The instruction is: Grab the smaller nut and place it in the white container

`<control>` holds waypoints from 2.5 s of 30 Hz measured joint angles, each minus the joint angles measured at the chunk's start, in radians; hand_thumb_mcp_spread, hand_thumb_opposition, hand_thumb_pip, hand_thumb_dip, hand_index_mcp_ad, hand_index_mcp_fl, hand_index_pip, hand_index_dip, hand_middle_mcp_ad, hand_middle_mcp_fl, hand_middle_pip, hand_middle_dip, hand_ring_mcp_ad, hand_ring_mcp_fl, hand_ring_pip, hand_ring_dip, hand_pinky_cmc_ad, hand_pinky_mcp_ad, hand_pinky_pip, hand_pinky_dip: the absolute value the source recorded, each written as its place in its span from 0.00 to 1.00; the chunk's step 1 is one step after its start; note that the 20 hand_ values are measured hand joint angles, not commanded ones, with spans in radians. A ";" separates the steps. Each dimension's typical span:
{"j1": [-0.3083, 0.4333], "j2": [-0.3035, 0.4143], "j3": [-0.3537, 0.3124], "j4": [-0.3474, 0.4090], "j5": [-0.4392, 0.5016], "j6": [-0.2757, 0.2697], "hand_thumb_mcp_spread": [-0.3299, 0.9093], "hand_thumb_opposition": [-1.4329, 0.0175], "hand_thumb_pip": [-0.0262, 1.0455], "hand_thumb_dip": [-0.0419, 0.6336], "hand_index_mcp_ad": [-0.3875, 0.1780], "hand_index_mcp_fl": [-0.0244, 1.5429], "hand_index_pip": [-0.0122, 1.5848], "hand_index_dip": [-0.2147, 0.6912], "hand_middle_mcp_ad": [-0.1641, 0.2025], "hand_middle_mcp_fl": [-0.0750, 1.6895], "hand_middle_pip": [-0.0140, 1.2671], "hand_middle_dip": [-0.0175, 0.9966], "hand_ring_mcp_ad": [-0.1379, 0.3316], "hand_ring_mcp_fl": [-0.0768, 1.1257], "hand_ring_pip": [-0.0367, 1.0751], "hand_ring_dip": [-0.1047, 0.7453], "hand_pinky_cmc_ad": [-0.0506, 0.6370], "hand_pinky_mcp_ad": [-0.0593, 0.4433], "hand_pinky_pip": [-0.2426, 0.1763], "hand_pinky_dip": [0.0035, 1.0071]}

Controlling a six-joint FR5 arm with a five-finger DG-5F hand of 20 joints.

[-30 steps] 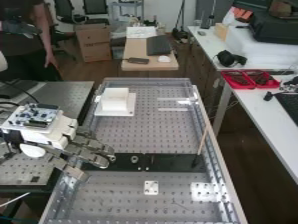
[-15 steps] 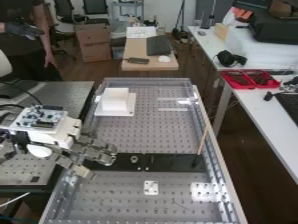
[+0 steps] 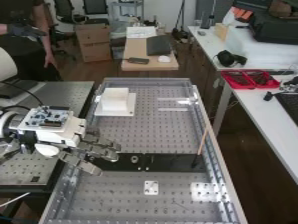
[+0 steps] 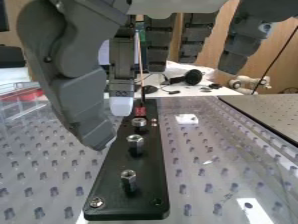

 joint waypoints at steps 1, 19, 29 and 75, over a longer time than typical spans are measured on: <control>0.000 -0.001 0.001 0.000 0.000 0.000 0.65 0.37 0.62 0.47 0.50 0.03 0.96 0.60 0.57 0.08 0.11 0.22 0.51 0.06 0.11 0.22 0.59 0.67 0.44 0.20; -0.007 -0.039 0.012 0.010 -0.014 -0.006 0.65 0.35 0.63 0.51 0.47 0.03 0.97 0.62 0.51 0.11 0.11 0.22 0.48 0.06 0.11 0.22 0.59 0.67 0.47 0.19; 0.007 -0.055 -0.003 0.047 0.025 0.031 0.65 0.35 0.63 0.51 0.47 0.03 0.97 0.62 0.51 0.11 0.11 0.22 0.48 0.06 0.11 0.22 0.58 0.67 0.48 0.19; 0.137 -0.033 -0.116 0.147 0.330 0.097 0.65 0.35 0.63 0.51 0.47 0.03 0.97 0.62 0.52 0.11 0.11 0.22 0.48 0.07 0.11 0.22 0.58 0.67 0.52 0.19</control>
